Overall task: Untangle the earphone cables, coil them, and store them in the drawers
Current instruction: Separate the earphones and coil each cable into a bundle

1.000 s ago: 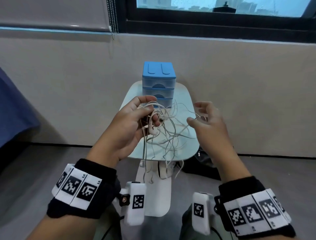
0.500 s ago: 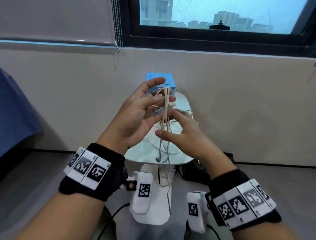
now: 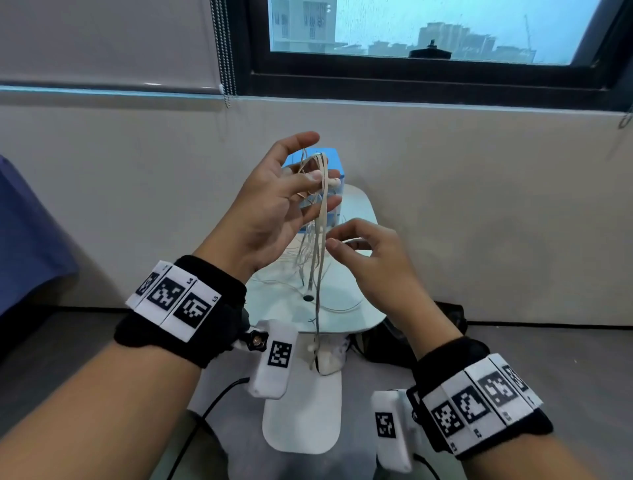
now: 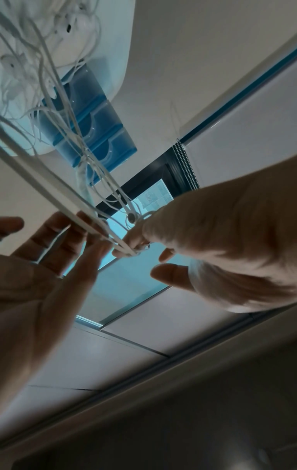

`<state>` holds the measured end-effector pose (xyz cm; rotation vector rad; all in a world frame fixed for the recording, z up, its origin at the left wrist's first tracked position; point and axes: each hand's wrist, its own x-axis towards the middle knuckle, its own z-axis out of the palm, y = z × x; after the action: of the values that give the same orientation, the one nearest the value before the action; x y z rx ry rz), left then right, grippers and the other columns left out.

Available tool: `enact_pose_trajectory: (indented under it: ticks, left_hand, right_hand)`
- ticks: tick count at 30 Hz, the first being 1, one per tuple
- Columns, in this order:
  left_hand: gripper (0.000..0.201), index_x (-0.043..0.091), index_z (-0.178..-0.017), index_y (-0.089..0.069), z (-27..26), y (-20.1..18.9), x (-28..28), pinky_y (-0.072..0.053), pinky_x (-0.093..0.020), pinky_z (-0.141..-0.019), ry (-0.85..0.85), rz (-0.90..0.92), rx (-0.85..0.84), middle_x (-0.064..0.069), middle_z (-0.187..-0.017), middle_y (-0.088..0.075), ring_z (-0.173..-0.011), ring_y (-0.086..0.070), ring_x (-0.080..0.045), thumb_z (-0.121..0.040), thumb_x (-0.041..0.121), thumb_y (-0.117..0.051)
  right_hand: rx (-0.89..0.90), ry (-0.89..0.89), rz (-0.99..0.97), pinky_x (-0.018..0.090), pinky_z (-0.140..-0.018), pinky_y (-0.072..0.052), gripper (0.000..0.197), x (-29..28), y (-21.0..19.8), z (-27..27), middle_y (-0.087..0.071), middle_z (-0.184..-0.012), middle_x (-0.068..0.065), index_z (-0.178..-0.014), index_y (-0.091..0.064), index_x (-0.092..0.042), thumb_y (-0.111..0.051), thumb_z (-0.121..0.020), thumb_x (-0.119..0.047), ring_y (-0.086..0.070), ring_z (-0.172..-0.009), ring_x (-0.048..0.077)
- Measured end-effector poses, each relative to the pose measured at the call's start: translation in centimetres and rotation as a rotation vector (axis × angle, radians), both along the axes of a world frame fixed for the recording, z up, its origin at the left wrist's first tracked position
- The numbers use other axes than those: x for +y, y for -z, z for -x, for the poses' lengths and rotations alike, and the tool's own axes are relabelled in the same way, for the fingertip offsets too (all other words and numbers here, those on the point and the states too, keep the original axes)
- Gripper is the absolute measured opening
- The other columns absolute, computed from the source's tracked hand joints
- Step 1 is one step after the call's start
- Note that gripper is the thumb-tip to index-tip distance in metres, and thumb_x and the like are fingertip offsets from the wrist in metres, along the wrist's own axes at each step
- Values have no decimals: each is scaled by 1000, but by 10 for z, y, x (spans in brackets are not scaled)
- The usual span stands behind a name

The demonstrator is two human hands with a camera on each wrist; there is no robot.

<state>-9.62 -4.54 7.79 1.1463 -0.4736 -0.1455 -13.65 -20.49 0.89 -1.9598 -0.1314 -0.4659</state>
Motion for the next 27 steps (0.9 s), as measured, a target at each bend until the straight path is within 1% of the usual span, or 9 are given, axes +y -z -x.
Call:
enact_pose_trajectory:
  ticks: [5, 8, 13, 15, 17, 19, 21, 23, 27]
  left_hand:
    - [53, 19, -140, -54, -9, 5, -3, -60, -43, -91, -9, -51, -28, -22, -128, -62, -116, -70, -31, -95, -9, -61]
    - [60, 21, -139, -54, -17, 11, -3, -60, -39, -89, -34, -93, -54, -17, -119, -65, -110, -73, -29, -90, -10, -68]
    - [52, 22, -134, -63, -28, 24, 5, -58, -34, -84, -29, -210, -87, -7, -108, -69, -93, -70, -20, -90, -6, -70]
    - [50, 19, -133, -65, -30, 28, 10, -58, -30, -77, 31, -252, -70, -2, -99, -72, -87, -69, -17, -90, -7, -68]
    - [51, 20, -132, -67, -31, 29, 13, -55, -29, -75, 75, -301, -63, -2, -94, -69, -86, -65, -17, -90, -9, -67]
    - [50, 24, -124, -72, -35, 31, 17, -53, -33, -78, 95, -357, -51, -4, -93, -63, -88, -60, -20, -89, -12, -66]
    - [46, 21, -118, -76, -39, 33, 20, -50, -36, -81, 76, -448, -35, -6, -92, -60, -88, -55, -22, -88, -13, -66]
    - [34, 15, -112, -77, -43, 38, 24, -48, -34, -75, 30, -573, -40, -8, -92, -62, -83, -56, -21, -88, -8, -69]
    - [11, 7, -95, -73, -52, 50, 32, -44, -21, -55, -76, -725, -65, -4, -77, -68, -62, -55, -9, -85, 5, -80]
  right_hand:
    - [-48, -47, -78, 19, -74, -48, 15, 5, -10, -8, -69, -75, -9, -79, -73, -16, -73, -94, -15, -59, -72, 5]
    - [-21, -58, -154, 22, -67, -44, 15, 8, -16, -12, -64, -71, -4, -78, -73, -14, -73, -93, -13, -53, -68, 9]
    - [60, -103, -307, 14, -61, -43, 23, 11, -39, -10, -63, -78, 1, -77, -63, -12, -64, -99, -18, -56, -72, 8]
    - [90, -106, -294, 21, -62, -41, 24, 10, -48, -12, -57, -75, 5, -81, -60, -10, -59, -102, -22, -52, -72, 16]
    - [110, -94, -214, 27, -61, -38, 29, 9, -55, -16, -53, -64, 1, -79, -58, -12, -57, -104, -26, -47, -66, 18]
    - [123, -120, -229, 25, -55, -36, 30, 8, -63, -18, -47, -51, -9, -78, -57, -12, -57, -105, -25, -42, -53, 13]
    - [115, -165, -310, 24, -51, -34, 22, 4, -75, -16, -41, -48, -11, -90, -61, -4, -57, -104, -20, -36, -47, 10]
    - [103, -223, -363, 23, -51, -34, 20, -4, -87, -11, -40, -54, -7, -110, -64, 2, -58, -103, -15, -34, -49, 10]
    - [55, -276, -286, 24, -49, -34, 33, -21, -104, 1, -52, -68, 1, -131, -63, -15, -60, -99, -8, -45, -49, 12]
